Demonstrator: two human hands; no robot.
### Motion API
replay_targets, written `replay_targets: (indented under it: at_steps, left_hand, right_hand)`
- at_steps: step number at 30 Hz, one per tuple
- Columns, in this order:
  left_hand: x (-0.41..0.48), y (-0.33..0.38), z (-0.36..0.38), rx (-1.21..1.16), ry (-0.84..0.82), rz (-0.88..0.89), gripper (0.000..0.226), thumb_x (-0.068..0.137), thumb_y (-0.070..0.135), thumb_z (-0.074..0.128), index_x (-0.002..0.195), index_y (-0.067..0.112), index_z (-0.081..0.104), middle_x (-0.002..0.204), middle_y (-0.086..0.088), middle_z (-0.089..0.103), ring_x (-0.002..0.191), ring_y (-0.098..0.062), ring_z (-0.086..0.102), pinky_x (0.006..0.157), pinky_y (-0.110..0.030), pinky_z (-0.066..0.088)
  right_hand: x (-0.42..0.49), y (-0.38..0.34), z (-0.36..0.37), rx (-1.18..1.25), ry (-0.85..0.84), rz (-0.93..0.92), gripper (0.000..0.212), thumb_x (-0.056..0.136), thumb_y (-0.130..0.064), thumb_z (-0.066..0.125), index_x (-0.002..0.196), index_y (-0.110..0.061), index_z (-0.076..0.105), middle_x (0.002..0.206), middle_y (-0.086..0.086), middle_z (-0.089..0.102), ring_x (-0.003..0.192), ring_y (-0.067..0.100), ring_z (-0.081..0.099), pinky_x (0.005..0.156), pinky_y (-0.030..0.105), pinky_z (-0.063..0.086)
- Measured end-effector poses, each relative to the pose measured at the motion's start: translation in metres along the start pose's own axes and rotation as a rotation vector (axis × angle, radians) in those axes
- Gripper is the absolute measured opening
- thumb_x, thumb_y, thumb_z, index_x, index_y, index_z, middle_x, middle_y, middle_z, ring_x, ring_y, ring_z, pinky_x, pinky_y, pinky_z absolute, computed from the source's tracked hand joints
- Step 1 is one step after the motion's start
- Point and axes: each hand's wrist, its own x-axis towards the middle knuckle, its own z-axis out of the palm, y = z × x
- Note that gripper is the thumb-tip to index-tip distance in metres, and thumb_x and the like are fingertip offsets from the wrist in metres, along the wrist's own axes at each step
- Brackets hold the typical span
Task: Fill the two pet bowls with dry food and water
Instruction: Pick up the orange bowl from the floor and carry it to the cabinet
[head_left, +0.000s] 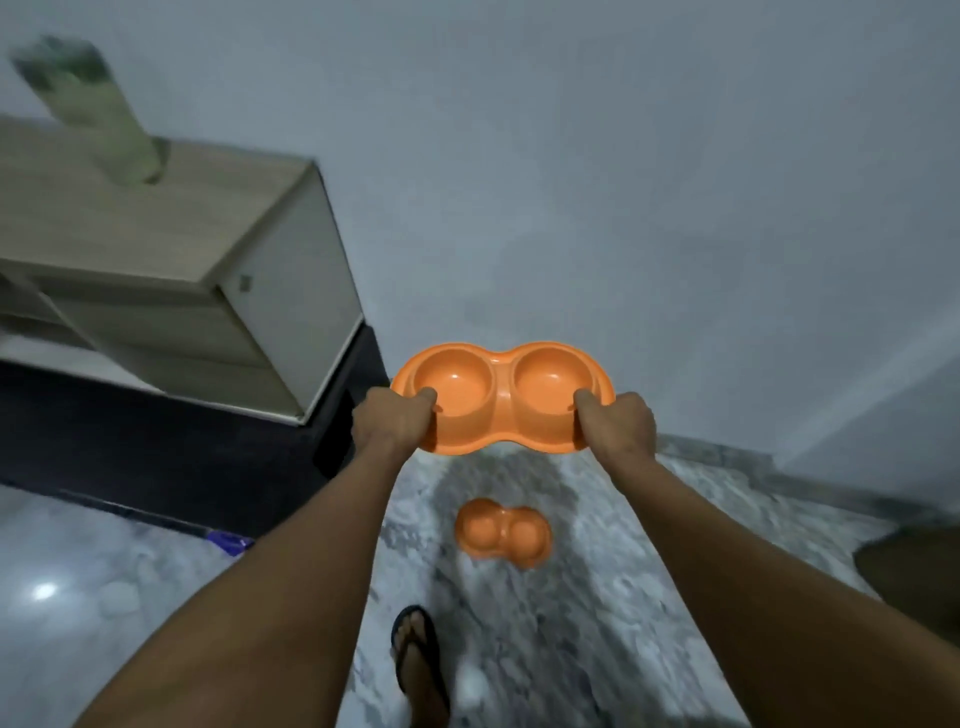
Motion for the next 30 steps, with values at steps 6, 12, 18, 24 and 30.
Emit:
replay_targets:
  at_steps: [6, 12, 18, 24, 30]
  left_hand:
    - [-0.059, -0.013, -0.08, -0.089, 0.106, -0.087, 0.052, 0.086, 0.042, 0.061, 0.112, -0.002, 0.064, 0.111, -0.02, 0.064, 0.091, -0.032, 0.057, 0.071, -0.033, 0.043]
    - [-0.068, -0.046, -0.179, -0.155, 0.243, -0.159, 0.056, 0.083, 0.044, 0.062, 0.118, 0.001, 0.062, 0.115, -0.019, 0.064, 0.102, -0.034, 0.063, 0.077, -0.035, 0.049]
    - [-0.026, -0.101, -0.301, -0.212, 0.357, -0.171, 0.049, 0.083, 0.043, 0.061, 0.108, 0.001, 0.063, 0.099, -0.013, 0.064, 0.09, -0.031, 0.064, 0.074, -0.035, 0.054]
    - [0.044, -0.171, -0.44, -0.191, 0.461, -0.23, 0.045, 0.084, 0.041, 0.061, 0.103, 0.001, 0.063, 0.093, -0.012, 0.061, 0.081, -0.029, 0.06, 0.065, -0.032, 0.046]
    - [0.11, -0.218, -0.533, -0.184, 0.522, -0.266, 0.042, 0.083, 0.042, 0.061, 0.095, 0.001, 0.065, 0.089, -0.013, 0.067, 0.079, -0.03, 0.064, 0.062, -0.03, 0.048]
  right_hand:
    - [-0.062, -0.039, -0.01, -0.037, -0.096, -0.119, 0.062, 0.075, -0.051, 0.057, 0.108, 0.002, 0.059, 0.108, 0.019, 0.063, 0.094, 0.037, 0.062, 0.073, 0.039, 0.047]
    - [-0.129, -0.102, 0.035, -0.074, -0.224, -0.264, 0.068, 0.073, -0.055, 0.054, 0.109, 0.002, 0.06, 0.108, 0.022, 0.063, 0.096, 0.039, 0.062, 0.077, 0.042, 0.048]
    - [-0.198, -0.189, 0.133, -0.062, -0.311, -0.401, 0.062, 0.078, -0.053, 0.056, 0.109, 0.001, 0.059, 0.108, 0.021, 0.062, 0.095, 0.038, 0.061, 0.076, 0.042, 0.048]
    - [-0.277, -0.276, 0.267, -0.065, -0.402, -0.485, 0.05, 0.085, -0.043, 0.061, 0.1, 0.005, 0.066, 0.091, 0.017, 0.065, 0.083, 0.035, 0.06, 0.067, 0.034, 0.045]
    - [-0.328, -0.341, 0.367, -0.07, -0.462, -0.478, 0.047, 0.087, -0.04, 0.062, 0.098, 0.005, 0.067, 0.09, 0.017, 0.066, 0.08, 0.032, 0.059, 0.062, 0.03, 0.038]
